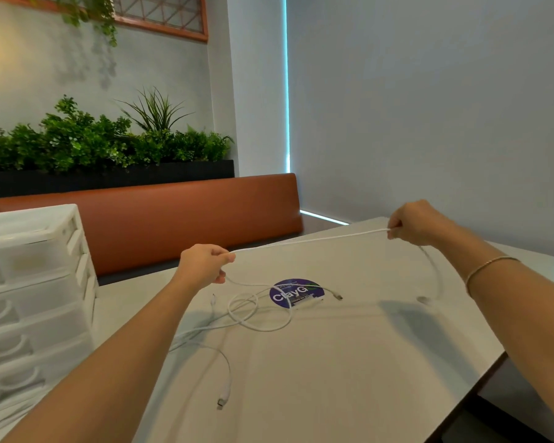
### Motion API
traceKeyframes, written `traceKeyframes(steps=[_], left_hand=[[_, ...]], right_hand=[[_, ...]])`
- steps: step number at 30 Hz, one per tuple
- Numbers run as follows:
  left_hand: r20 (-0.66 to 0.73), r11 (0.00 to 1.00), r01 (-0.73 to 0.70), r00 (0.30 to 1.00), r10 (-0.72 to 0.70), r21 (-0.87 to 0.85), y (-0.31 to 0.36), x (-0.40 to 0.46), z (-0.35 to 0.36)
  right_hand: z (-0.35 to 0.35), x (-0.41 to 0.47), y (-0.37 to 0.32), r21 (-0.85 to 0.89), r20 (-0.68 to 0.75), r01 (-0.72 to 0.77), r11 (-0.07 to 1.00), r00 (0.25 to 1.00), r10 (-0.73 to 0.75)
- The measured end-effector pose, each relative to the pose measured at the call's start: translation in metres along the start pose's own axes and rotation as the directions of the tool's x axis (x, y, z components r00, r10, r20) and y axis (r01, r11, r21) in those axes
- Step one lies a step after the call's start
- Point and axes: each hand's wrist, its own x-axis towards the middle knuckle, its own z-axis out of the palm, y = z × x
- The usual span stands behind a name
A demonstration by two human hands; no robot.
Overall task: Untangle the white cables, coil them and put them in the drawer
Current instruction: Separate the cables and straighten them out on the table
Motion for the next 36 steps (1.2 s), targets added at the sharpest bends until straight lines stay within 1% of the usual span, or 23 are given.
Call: traceKeyframes(steps=[3,6,9,10,11,13,14,15,17,19,20,22,23,26,28,31,32,34,36], left_hand=[[-0.004,0.998,0.055,0.998,-0.056,-0.041,0.006,0.005,0.005],[0.014,0.982,0.131,0.991,-0.131,-0.136,0.015,0.010,0.011],[0.008,0.979,0.099,0.995,-0.099,-0.178,0.027,0.020,0.021],[0.038,0.982,0.067,0.997,-0.062,-0.176,0.034,0.023,0.026],[0.105,0.991,0.022,0.994,-0.008,-0.133,0.039,0.026,0.032],[0.278,0.998,-0.058,0.959,0.064,-0.030,0.052,0.024,0.044],[0.344,0.997,-0.065,0.936,0.073,-0.033,0.056,0.021,0.049],[0.392,0.997,-0.057,0.917,0.072,-0.050,0.059,0.019,0.054],[0.433,0.995,-0.102,0.897,0.086,0.014,0.062,0.013,0.059],[0.446,0.980,-0.165,0.890,0.098,0.113,0.060,0.008,0.055],[0.450,0.973,-0.188,0.886,0.110,0.132,0.058,0.003,0.049],[0.448,0.974,-0.195,0.885,0.125,0.113,0.053,-0.006,0.034],[0.454,0.975,-0.200,0.881,0.136,0.095,0.050,-0.012,0.025],[0.464,0.974,-0.208,0.874,0.142,0.093,0.045,-0.039,-0.004],[0.483,0.980,-0.180,0.868,0.117,0.087,0.041,-0.060,-0.025],[0.531,0.981,-0.155,0.844,0.072,0.114,0.032,-0.100,-0.057],[0.569,0.975,-0.163,0.821,0.048,0.153,0.027,-0.114,-0.068],[0.667,0.945,-0.195,0.744,-0.032,0.263,0.015,-0.143,-0.088],[0.733,0.900,-0.210,0.662,-0.157,0.382,0.001,-0.169,-0.104]], right_hand=[[0.011,0.002,0.011,0.047,-0.053,-0.088,0.995,0.995,0.090],[0.016,0.003,0.017,0.174,-0.105,-0.163,0.971,0.978,0.183],[0.021,0.005,0.020,0.245,-0.068,-0.218,0.945,0.968,0.241],[0.023,0.007,0.020,0.281,-0.061,-0.235,0.931,0.963,0.261],[0.026,0.009,0.020,0.333,-0.061,-0.252,0.909,0.956,0.288],[0.032,0.014,0.021,0.406,-0.063,-0.292,0.866,0.936,0.346],[0.037,0.016,0.022,0.416,-0.051,-0.322,0.851,0.926,0.375],[0.043,0.018,0.023,0.428,-0.040,-0.345,0.835,0.916,0.399],[0.056,0.021,0.028,0.474,0.019,-0.412,0.778,0.888,0.459],[0.072,0.020,0.033,0.463,0.093,-0.493,0.737,0.854,0.512],[0.080,0.018,0.035,0.425,0.139,-0.533,0.732,0.837,0.529],[0.095,0.009,0.034,0.315,0.182,-0.570,0.758,0.821,0.541],[0.101,0.005,0.032,0.278,0.174,-0.565,0.777,0.825,0.538],[0.109,-0.012,0.015,0.201,0.142,-0.499,0.843,0.866,0.479],[0.105,-0.025,-0.010,0.204,0.166,-0.436,0.876,0.898,0.408],[0.091,-0.048,-0.062,0.207,0.252,-0.249,0.946,0.948,0.194],[0.085,-0.059,-0.083,0.206,0.276,-0.174,0.963,0.954,0.113],[0.077,-0.081,-0.123,0.221,0.298,-0.027,0.975,0.954,-0.041],[0.069,-0.103,-0.158,0.285,0.340,0.084,0.955,0.922,-0.183]])
